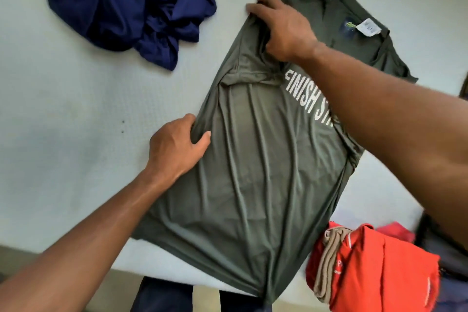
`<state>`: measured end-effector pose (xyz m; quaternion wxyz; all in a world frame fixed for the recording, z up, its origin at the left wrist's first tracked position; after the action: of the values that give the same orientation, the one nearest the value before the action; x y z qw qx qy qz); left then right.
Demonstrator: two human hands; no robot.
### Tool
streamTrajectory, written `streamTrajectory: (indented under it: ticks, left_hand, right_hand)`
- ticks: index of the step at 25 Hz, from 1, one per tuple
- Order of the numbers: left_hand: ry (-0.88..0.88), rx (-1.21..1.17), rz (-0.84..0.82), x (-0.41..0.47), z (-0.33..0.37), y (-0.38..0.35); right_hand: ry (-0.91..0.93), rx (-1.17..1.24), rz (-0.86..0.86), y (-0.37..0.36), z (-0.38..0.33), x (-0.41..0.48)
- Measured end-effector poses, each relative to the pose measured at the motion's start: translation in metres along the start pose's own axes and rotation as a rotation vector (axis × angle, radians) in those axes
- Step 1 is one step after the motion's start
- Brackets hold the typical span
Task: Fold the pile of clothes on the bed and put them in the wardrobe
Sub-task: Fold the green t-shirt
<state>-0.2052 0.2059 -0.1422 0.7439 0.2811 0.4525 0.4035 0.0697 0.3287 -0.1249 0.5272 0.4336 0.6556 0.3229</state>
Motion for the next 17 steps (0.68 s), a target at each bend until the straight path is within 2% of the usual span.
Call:
streamTrajectory:
  ticks: [4, 6, 8, 10, 14, 17]
  left_hand:
    - [0.039, -0.054, -0.223, -0.029, -0.036, -0.013]
    - [0.023, -0.12, -0.422, -0.029, -0.047, -0.013]
    - [0.042, -0.125, -0.544, -0.028, -0.052, -0.012]
    - [0.028, -0.067, -0.552, -0.027, -0.053, -0.012]
    - [-0.05, 0.023, -0.371, -0.053, -0.041, -0.009]
    - [-0.076, 0.113, -0.323, -0.096, -0.018, -0.016]
  right_hand:
    - [0.074, -0.129, 0.001, 0.005, -0.014, -0.001]
    - [0.027, -0.179, -0.024, 0.003, -0.014, -0.002]
    - [-0.03, -0.236, -0.006, 0.007, -0.01, -0.002]
    - [-0.047, -0.264, 0.025, 0.012, -0.003, -0.006]
    - [0.043, -0.307, 0.073, 0.028, 0.011, -0.024]
    - [0.11, -0.448, 0.06, 0.043, 0.027, -0.054]
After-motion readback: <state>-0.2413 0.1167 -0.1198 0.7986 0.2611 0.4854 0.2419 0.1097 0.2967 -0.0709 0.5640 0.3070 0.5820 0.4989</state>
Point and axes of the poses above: each hand's wrist, its own x-axis towards the middle knuckle, its own y-axis out of the back of the hand, z = x × y, the point moved 6 cm from there along x, towards the middle knuckle, and after that the axes turned 3 degrees about y, right-handed, at the moved point
